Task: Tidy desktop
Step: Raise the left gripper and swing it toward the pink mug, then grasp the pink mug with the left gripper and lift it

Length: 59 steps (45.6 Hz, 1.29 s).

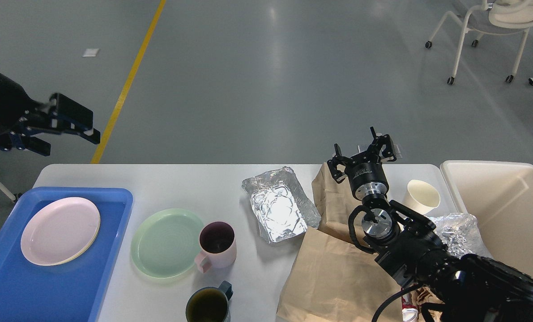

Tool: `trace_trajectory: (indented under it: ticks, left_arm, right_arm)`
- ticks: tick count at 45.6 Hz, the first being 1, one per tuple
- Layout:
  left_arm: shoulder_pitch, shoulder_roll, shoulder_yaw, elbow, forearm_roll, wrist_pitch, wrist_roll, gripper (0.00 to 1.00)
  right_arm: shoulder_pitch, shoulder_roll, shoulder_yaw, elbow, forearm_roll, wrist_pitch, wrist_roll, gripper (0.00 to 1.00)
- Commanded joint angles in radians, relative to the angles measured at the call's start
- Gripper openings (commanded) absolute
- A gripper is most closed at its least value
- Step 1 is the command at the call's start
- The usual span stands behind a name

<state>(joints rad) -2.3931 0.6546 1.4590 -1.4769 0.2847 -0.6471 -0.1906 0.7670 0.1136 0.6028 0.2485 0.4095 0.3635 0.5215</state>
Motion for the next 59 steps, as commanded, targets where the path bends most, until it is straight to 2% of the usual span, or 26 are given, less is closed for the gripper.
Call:
trace_trajectory:
  ticks: [1,7,13,18,23,29,34,39,44,50,59]
  left_arm:
    - [0.081,-0.043,-0.055,-0.062,0.085,0.092,-0.004,0.99]
    - [0.179,-0.069,-0.155,-0.051,0.142,0.069,-0.004,0.99]
    - [0.285,-0.087,-0.239,-0.013,0.226,0.079,-0.007,0.99]
    - [0.364,-0.087,-0.319,0.018,0.223,0.116,-0.02,0.99]
    - [0.417,-0.093,-0.351,0.03,0.209,0.188,-0.021,0.98]
    - [0.489,-0.156,-0.391,0.04,0.202,0.213,-0.013,0.98]
    - [0.529,-0.161,-0.431,0.043,0.203,0.225,0.026,0.98]
    - [0.569,-0.159,-0.466,0.043,0.215,0.231,0.129,0.97]
    - [0.656,-0.155,-0.561,0.043,0.257,0.267,0.236,0.94]
    - [0.726,-0.162,-0.631,0.043,0.274,0.305,0.327,0.88]
    - [0.788,-0.216,-0.643,0.058,0.275,0.369,0.378,0.83]
  right_arm:
    - [0.0,0.0,0.0,0.0,0.0,0.0,0.0,1.0]
    - [0.0,0.0,0.0,0.0,0.0,0.0,0.0,1.0]
    - [0.0,0.0,0.0,0.002,0.0,0.0,0.0,1.0]
    - [0.0,0.0,0.0,0.002,0.0,0.002,0.0,1.0]
    - [0.0,0.0,0.0,0.003,0.0,0.002,0.0,1.0]
    - [0.0,0.0,0.0,0.003,0.0,0.003,0.0,1.0]
    - [0.0,0.0,0.0,0.003,0.0,0.003,0.0,1.0]
    - [0.0,0.0,0.0,0.003,0.0,0.003,0.0,1.0]
    - [0.0,0.0,0.0,0.003,0.0,0.003,0.0,1.0]
    - [0.0,0.0,0.0,0.003,0.0,0.003,0.0,1.0]
    - [0.0,0.0,0.0,0.003,0.0,0.003,0.0,1.0]
